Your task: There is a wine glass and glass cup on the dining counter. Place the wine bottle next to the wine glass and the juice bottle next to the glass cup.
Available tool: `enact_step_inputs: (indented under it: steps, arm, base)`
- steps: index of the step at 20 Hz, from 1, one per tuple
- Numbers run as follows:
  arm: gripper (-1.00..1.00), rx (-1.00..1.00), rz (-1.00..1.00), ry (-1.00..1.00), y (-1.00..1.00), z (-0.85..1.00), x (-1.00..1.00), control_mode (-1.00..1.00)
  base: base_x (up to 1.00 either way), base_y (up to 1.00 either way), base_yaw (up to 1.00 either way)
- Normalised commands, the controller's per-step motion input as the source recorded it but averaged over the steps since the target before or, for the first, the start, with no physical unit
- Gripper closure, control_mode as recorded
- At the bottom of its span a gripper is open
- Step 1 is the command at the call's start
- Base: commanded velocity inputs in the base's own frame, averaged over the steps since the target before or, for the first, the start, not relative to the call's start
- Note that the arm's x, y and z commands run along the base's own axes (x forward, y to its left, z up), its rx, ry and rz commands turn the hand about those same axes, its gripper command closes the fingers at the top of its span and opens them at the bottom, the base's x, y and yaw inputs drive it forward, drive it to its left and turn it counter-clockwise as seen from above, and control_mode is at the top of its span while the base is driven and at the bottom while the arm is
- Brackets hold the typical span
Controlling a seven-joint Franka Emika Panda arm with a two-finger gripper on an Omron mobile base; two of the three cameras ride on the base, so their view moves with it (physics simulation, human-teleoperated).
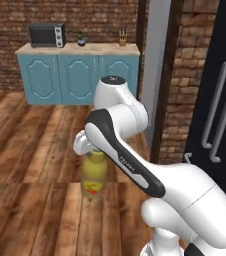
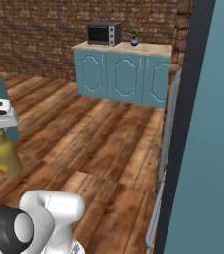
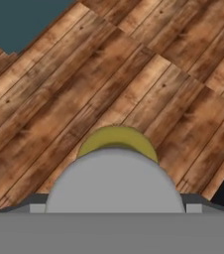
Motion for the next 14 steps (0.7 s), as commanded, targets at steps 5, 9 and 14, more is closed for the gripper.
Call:
enact_step_inputs:
  steps: [5, 9, 14]
  arm:
    - [1.00, 0.00, 0.00, 0.00, 0.00, 0.00, 0.00, 1.00]
    - [1.00, 0.00, 0.00, 0.00, 0.00, 0.00, 0.00, 1.00]
    - [1.00, 0.00, 0.00, 0.00, 0.00, 0.00, 0.00, 1.00]
  base:
    - [0.87, 0.10, 0.09]
    - [0.83, 0.26, 0.09]
    - [0.83, 0.50, 0.01]
